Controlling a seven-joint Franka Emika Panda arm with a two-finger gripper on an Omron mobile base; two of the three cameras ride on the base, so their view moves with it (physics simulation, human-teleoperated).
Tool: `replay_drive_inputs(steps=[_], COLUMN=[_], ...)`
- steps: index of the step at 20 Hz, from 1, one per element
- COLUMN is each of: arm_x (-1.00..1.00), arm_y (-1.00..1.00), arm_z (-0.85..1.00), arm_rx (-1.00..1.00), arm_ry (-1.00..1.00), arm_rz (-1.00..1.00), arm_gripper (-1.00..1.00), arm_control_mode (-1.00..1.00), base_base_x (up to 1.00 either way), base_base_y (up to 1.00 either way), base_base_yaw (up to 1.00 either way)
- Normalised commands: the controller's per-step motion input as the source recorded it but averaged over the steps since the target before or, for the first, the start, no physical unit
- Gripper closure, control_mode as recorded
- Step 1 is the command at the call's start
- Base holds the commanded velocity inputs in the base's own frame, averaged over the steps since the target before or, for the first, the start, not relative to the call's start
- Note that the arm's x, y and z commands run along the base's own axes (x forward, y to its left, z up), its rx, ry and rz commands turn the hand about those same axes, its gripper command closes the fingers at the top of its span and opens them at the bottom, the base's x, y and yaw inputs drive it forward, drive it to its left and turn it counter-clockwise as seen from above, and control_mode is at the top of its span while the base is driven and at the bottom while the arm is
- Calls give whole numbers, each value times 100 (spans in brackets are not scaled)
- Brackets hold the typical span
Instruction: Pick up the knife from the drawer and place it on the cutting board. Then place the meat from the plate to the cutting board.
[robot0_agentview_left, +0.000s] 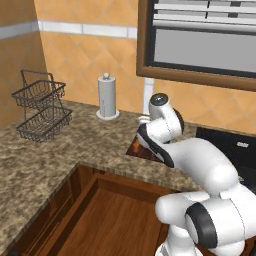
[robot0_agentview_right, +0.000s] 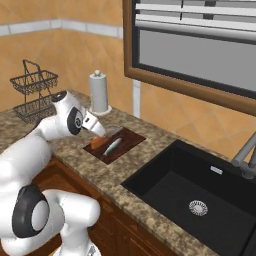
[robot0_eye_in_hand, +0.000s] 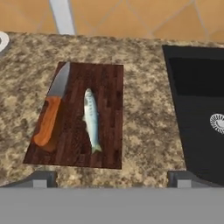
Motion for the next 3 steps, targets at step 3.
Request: replay_drive_inputs(steps=[3], arm_x=[-41], arm_y=[29], arm_z=[41], arm_rx=[-31], arm_ry=[0], arm_rz=[0], arm_gripper=[-100], arm_control_mode=[-100], base_base_x=[0], base_base_y=[0], base_base_yaw=[0])
